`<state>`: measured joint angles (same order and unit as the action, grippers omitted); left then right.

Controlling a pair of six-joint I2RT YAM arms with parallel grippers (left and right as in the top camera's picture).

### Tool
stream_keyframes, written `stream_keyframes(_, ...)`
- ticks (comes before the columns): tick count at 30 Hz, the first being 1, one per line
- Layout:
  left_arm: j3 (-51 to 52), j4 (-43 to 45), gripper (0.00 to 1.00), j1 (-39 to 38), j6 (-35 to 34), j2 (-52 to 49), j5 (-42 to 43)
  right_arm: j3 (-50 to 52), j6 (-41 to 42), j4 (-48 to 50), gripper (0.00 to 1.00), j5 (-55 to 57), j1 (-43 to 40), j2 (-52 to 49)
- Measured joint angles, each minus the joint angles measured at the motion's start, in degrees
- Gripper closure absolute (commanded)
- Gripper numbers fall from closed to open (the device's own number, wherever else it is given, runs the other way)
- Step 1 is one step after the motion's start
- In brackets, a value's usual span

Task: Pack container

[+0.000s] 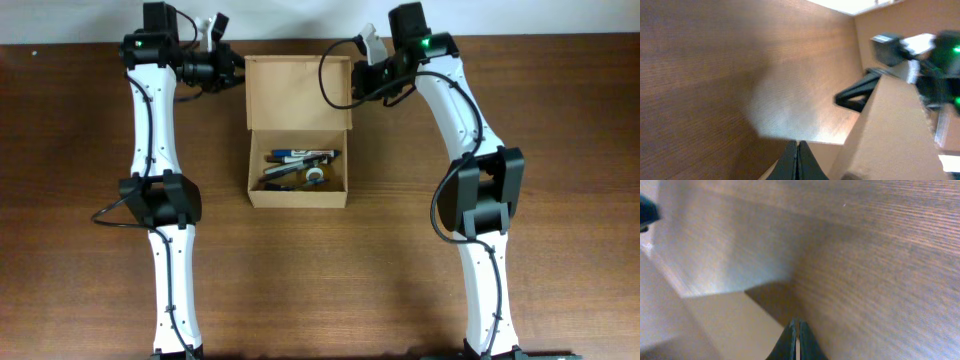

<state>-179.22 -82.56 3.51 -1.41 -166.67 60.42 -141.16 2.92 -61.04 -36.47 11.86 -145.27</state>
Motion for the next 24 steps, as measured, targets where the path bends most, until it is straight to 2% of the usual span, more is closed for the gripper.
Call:
stream_keyframes(4,0.0,-6.36,0.98,-1.22,3.39,1.31,-3.89,-4.87,-2.47,-5.27,0.96,4.17,2.1,2.71)
stream_keyframes(14,0.0,-13.4,0.98,-2.97,6.25,12.11,-16.68,-8.94,-6.47,-13.22,0.96,16.76,6.19,8.37)
stream_keyframes(24,0.02,-13.88,0.99,-3.65,6.32,19.04,-26.32,-8.94,-8.15,-19.96,0.96,25.03,9.92,10.43)
